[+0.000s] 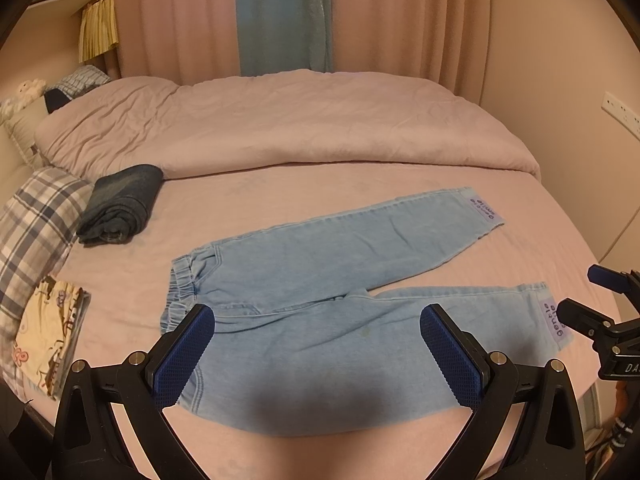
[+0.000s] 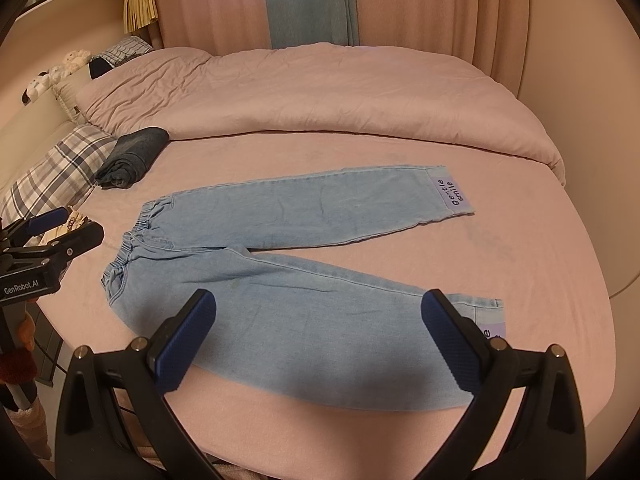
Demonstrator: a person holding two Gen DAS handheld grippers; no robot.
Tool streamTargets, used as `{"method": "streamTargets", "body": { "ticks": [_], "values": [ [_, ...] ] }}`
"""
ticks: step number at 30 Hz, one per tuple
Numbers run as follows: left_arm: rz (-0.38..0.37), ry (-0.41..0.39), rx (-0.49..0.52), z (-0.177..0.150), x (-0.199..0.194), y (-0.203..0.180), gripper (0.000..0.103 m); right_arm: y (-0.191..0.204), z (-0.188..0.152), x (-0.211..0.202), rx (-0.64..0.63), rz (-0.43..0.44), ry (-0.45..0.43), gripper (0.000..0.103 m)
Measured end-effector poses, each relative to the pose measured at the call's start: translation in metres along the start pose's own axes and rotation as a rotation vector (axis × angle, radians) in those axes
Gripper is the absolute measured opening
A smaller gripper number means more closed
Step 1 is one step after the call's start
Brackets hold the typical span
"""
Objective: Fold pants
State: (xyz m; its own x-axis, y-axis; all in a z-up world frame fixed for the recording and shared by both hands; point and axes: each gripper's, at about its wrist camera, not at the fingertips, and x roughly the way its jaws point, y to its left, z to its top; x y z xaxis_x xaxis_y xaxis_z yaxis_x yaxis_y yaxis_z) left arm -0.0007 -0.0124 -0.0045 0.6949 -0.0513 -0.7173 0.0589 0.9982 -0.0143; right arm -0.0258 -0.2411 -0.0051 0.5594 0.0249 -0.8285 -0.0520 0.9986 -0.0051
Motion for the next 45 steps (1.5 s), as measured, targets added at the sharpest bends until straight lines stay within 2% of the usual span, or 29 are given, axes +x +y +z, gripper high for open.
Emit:
{"method": "streamTargets", "body": {
  "ticks": [20,26,29,31,34,38,43,45],
  "values": [
    [-0.01,0.008,0.011,-0.001,0.001,-0.003,0.102,0.002,-0.002,0.002,0.002,0.002,0.008,0.103],
    [-0.043,0.032,0.008,-0.004,0.012,0.001,0.102,0.001,-0.005,0.01,0.006,0.002,0.027,0.103],
    [-0.083,0.035,0.009,-0.008,0.022,0.007,0.102,0.002,-0.007,0.018,0.003,0.01,0.042,0.103],
    [-0.122,0.046,-0.005,-0.012,0.033,0.017,0.102,0.003,-0.007,0.023,0.0,0.029,0.053,0.103],
    [-0.132,0.095,-0.031,-0.018,0.055,0.036,0.102,0.007,-0.01,0.038,-0.013,0.082,0.077,0.103],
    [-0.075,0.133,-0.061,-0.025,0.079,0.068,0.102,0.017,-0.012,0.067,-0.051,0.097,0.128,0.103],
    [0.007,0.142,-0.105,-0.022,0.11,0.118,0.102,0.025,-0.004,0.104,-0.071,0.135,0.174,0.103],
    [-0.002,0.159,-0.144,-0.017,0.129,0.139,0.102,0.029,0.005,0.123,-0.085,0.155,0.186,0.103]
  ]
}}
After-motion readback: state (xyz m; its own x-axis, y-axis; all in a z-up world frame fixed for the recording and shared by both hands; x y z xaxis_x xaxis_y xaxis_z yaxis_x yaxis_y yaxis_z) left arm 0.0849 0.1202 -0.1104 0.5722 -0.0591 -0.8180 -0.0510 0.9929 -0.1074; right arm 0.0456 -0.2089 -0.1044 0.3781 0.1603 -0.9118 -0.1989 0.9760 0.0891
